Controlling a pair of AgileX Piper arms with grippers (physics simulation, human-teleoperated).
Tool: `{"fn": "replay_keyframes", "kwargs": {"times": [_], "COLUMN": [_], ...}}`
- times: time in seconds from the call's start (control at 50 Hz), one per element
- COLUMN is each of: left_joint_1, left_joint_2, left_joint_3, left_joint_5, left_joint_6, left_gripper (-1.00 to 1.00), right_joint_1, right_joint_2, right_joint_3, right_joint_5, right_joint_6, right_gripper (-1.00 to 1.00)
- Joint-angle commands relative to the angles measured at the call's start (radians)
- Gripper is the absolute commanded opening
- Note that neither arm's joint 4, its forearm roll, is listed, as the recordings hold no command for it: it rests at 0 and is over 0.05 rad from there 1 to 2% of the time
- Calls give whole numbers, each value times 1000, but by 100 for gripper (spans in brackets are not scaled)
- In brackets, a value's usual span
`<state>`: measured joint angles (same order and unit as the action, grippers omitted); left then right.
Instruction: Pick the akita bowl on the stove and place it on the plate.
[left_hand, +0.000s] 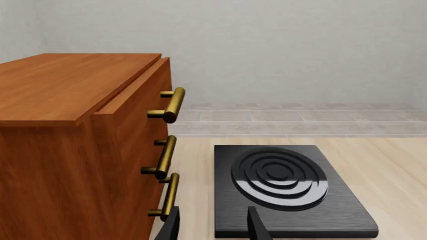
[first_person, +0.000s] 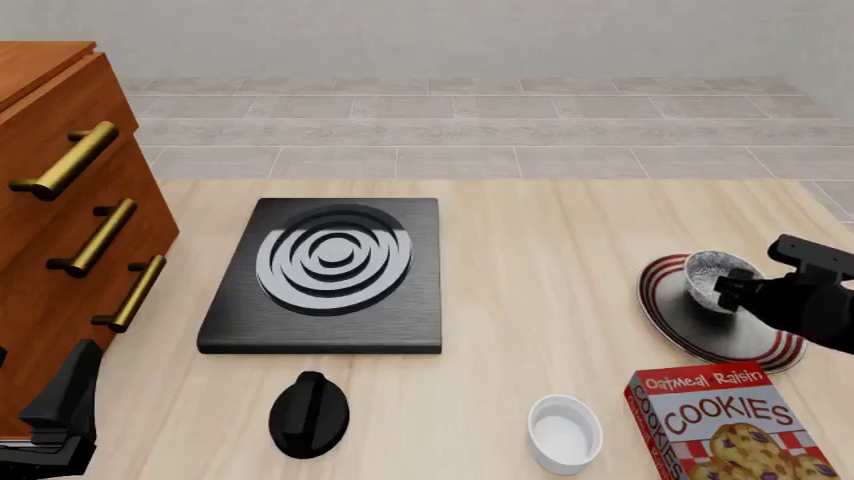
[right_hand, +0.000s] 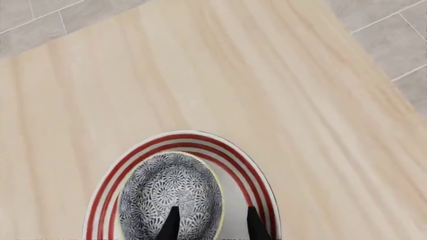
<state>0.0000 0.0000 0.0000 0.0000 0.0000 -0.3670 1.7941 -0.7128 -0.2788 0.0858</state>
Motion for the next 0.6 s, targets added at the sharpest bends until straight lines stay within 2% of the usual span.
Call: {"fn": "replay_keyframes", "kwargs": {"times": [0.02,0.24,0.3,0.32,0.48,0.6], "left_joint_1": [0,0,0,0,0,0], "left_joint_2": [0,0,0,0,0,0], "left_joint_3": [0,0,0,0,0,0], "left_joint_5": [0,0,0,0,0,0], "left_joint_6": [0,0,0,0,0,0], "left_gripper": [100,100,100,100,100,100], "right_joint_1": [-3,2,4,-2,14,53], "right_joint_2": [-30,-127,-159,-171,-267,-403], "right_joint_3": [8,37,46,48,81,150], "right_joint_5": [6,26,32,34,36,19], "right_joint_6": [-6,-5,-18,-41,-20,-3], "right_gripper": [100,100,100,100,100,100]}}
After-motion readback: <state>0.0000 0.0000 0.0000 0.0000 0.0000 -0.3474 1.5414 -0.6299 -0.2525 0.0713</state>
